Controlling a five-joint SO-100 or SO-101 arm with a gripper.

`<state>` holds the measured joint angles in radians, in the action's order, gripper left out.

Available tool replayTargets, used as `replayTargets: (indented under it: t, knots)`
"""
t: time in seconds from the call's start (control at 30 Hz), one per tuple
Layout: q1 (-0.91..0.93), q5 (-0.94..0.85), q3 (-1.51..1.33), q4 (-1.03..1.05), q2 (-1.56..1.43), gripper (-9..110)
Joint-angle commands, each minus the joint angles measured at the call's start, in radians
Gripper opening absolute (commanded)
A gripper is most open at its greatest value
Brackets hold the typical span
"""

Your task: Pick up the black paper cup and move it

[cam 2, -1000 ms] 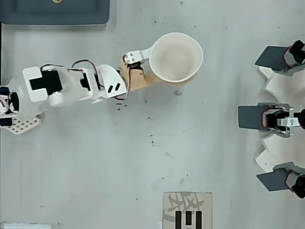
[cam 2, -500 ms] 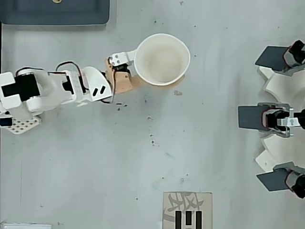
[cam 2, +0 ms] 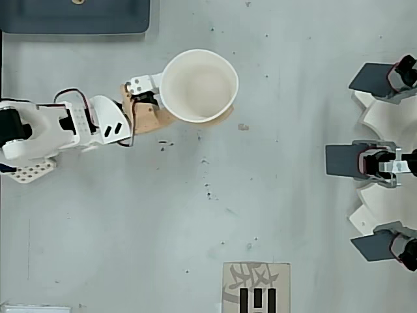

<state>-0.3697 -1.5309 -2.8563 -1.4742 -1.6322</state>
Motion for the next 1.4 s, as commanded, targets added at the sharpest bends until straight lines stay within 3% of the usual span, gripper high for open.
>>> replayTargets:
  t: [0.0, 0.43, 0.9, 1.37]
  knots:
    - [0.018, -0.008, -0.037, -0.028, -0.091, 6]
    - [0.061, -0.008, -0.213, -0.028, -0.278, 6]
    - [0.160, 0.002, -0.202, -0.008, -0.296, 8]
    - [0.209, 0.017, 0.026, 0.270, -0.295, 9]
